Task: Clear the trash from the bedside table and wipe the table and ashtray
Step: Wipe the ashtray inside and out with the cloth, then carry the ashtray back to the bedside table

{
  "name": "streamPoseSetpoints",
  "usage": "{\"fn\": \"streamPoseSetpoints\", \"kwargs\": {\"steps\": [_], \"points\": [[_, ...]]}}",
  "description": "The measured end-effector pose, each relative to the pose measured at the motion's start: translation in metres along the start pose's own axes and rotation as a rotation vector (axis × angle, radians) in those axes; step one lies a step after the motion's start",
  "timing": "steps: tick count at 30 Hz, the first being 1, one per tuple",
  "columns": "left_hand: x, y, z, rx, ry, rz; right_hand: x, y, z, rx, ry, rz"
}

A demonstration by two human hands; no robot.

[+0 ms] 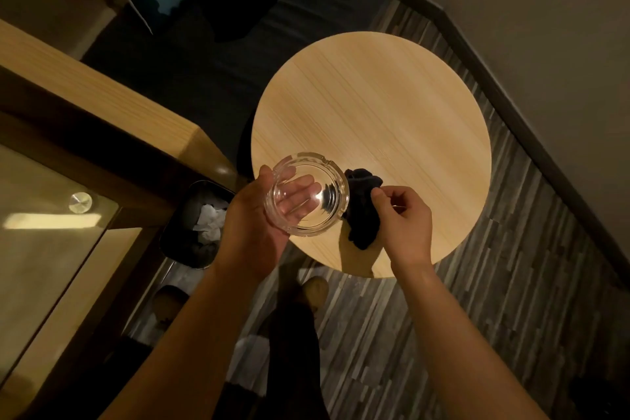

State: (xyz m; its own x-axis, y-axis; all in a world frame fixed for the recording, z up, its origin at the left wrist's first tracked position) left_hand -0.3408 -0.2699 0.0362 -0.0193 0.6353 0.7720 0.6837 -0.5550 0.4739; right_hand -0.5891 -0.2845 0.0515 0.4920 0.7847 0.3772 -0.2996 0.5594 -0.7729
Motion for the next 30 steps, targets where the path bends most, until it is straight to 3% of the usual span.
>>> {"fn": "streamPoseSetpoints", "kwargs": {"steps": [6, 16, 21, 30], "points": [[0.022, 0.016, 0.021, 0.12, -0.027, -0.032, 0.084, -0.055, -0.037, -0.242, -0.367, -0.075], [0.085, 0.084, 0.107, 0.171, 0.063, -0.2, 0.156, -0.105, -0.116, -0.14, -0.468, 0.093], [0.124, 0.142, 0.182, -0.104, 0.233, -0.408, 0.197, -0.13, -0.174, -0.074, -0.573, 0.188], [0.168, 0.227, 0.341, -0.182, 0.438, -0.548, 0.294, -0.186, -0.314, 0.083, -0.854, 0.28]]}}
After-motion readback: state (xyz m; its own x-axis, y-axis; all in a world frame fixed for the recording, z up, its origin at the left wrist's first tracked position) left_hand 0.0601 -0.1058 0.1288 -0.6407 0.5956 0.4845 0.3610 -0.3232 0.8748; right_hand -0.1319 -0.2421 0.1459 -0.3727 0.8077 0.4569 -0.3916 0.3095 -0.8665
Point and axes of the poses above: each hand's wrist, its own x-axis away from the middle knuckle, its own z-axis out of the back of the hand, y = z × x, the point moved 10 cm from there along -x, towards the middle knuckle, and after that the axes turned 6 degrees about y, right-handed, at the moved point
